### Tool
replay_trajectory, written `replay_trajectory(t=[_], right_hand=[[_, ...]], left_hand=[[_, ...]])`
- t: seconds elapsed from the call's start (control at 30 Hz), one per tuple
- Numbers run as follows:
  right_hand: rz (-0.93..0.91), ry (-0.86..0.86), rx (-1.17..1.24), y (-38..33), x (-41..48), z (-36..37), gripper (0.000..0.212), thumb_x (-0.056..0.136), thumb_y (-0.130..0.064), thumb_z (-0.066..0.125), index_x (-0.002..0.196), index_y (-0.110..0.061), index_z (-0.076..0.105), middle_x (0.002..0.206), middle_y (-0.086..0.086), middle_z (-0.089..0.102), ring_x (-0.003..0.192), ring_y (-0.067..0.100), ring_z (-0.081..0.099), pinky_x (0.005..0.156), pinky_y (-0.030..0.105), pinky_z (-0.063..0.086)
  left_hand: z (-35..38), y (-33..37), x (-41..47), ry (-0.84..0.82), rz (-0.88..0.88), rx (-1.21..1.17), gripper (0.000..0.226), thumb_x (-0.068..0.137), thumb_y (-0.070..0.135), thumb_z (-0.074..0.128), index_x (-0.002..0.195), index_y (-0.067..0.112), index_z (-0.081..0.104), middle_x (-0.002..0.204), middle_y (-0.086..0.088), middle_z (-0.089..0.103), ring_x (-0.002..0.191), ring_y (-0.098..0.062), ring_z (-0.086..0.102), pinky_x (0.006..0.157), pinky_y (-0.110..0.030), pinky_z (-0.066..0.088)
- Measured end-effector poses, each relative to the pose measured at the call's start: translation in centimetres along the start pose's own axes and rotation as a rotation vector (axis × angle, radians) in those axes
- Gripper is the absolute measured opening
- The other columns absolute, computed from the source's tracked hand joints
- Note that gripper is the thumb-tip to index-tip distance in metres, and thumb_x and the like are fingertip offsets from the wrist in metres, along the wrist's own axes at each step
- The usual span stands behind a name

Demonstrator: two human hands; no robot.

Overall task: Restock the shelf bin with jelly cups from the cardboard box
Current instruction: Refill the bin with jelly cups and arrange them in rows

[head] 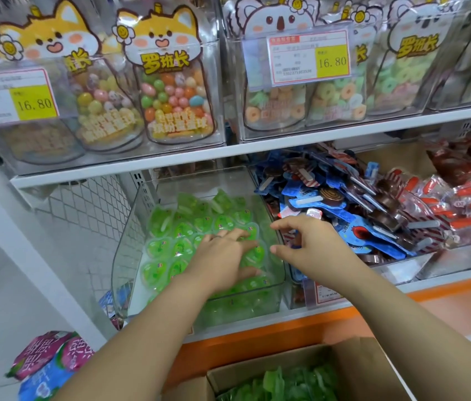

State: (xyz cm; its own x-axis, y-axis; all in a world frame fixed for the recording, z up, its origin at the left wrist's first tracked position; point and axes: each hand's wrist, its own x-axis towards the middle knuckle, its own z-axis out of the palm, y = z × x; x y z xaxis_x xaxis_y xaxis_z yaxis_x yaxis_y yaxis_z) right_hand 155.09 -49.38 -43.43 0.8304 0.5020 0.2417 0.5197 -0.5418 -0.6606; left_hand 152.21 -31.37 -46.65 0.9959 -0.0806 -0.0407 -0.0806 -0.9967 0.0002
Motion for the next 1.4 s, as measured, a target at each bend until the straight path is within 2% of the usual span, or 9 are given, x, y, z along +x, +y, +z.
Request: replay_trajectory(t=[0.13,0.23,0.4,0.6,0.73,0.93,1.1,1.27,1.4], right_hand=[[0.006,0.008,-0.005,0.0,-0.1,0.2,0.04,0.085,-0.024,0.068,0.124,-0.021,0.059,0.114,-0.002,0.06,0.07,-0.014,0.04,0.062,-0.008,0.03],[0.004,0.017,-0.011,0.1,0.0,0.3,0.039,0.086,-0.025,0.067,0.123,-0.022,0.06,0.111,-0.005,0.059,0.079,-0.006,0.043,0.064,-0.004,0.032],[-0.021,0.018,-0.091,0.1,0.5,0.1,0.033,0.088,-0.024,0.064,0.121,-0.022,0.062,0.114,-0.004,0.065,0.095,0.005,0.056,0.079,0.011,0.038],[-0.021,0.006,-0.033,0.8,0.8,-0.1,0.029,0.087,-0.026,0.065,0.116,-0.024,0.066,0.085,-0.021,0.06,0.066,-0.015,0.047,0.062,0.001,0.033],[-0.02,0.012,-0.016,1.1,1.4,-0.2,0.025,0.086,-0.025,0.066,0.111,-0.023,0.069,0.068,-0.027,0.049,0.068,-0.024,0.046,0.061,0.0,0.034],[-0.021,0.013,-0.02,1.1,1.5,-0.2,0.025,0.087,-0.023,0.065,0.111,-0.021,0.068,0.07,-0.024,0.051,0.068,-0.022,0.047,0.061,-0.001,0.034],[-0.014,-0.019,-0.026,0.4,0.9,-0.7,0.027,0.088,-0.02,0.064,0.115,-0.018,0.066,0.069,-0.022,0.048,0.064,-0.022,0.046,0.06,0.001,0.035],[-0.027,0.13,-0.02,-1.3,0.0,-0.4,0.029,0.087,-0.025,0.064,0.116,-0.021,0.064,0.085,-0.02,0.058,0.062,-0.009,0.047,0.063,0.001,0.036],[-0.017,0.061,0.276,-3.3,-0.5,0.1,0.035,0.087,-0.025,0.065,0.12,-0.022,0.058,0.083,-0.003,0.068,0.068,0.009,0.055,0.07,0.018,0.045]], left_hand=[[0.3,-0.4,-0.2,-0.055,0.067,-0.029,0.057,0.093,0.051,0.046,0.146,0.036,0.031,0.156,0.011,0.021,0.142,-0.014,0.02,0.112,-0.034,0.016],[0.3,-1.1,0.1,0.112,0.032,-0.189,0.05,0.094,0.047,0.048,0.142,0.035,0.039,0.151,0.011,0.032,0.137,-0.014,0.032,0.112,-0.036,0.024],[0.2,-1.1,4.0,0.404,-0.36,-0.427,0.047,0.092,0.029,0.054,0.138,0.024,0.044,0.14,-0.01,0.042,0.124,-0.03,0.046,0.1,-0.04,0.042],[0.0,-3.3,9.1,0.267,-0.568,-0.388,0.057,0.093,0.028,0.051,0.145,0.035,0.027,0.15,-0.009,0.024,0.132,-0.033,0.034,0.1,-0.041,0.04],[0.7,-4.4,11.0,0.31,-0.552,-0.47,0.034,0.092,0.026,0.054,0.125,0.02,0.049,0.126,-0.015,0.054,0.112,-0.033,0.054,0.088,-0.033,0.043],[0.9,-4.2,9.2,0.58,-0.437,-0.62,0.025,0.082,0.008,0.069,0.105,0.004,0.06,0.114,-0.015,0.057,0.103,-0.03,0.056,0.079,-0.024,0.035],[-1.0,-3.5,5.1,0.633,-0.336,-0.78,0.029,0.08,0.014,0.073,0.107,0.011,0.063,0.102,-0.001,0.06,0.091,-0.017,0.057,0.072,-0.018,0.037],[-3.1,-0.3,-1.5,0.496,-0.299,-1.571,0.022,0.086,-0.002,0.061,0.104,0.012,0.058,0.091,0.0,0.06,0.081,-0.013,0.062,0.074,-0.021,0.057],[-4.1,1.1,-4.4,0.446,-0.147,-1.701,0.025,0.085,-0.007,0.057,0.1,0.013,0.058,0.077,0.013,0.072,0.078,-0.008,0.066,0.073,-0.022,0.057]])
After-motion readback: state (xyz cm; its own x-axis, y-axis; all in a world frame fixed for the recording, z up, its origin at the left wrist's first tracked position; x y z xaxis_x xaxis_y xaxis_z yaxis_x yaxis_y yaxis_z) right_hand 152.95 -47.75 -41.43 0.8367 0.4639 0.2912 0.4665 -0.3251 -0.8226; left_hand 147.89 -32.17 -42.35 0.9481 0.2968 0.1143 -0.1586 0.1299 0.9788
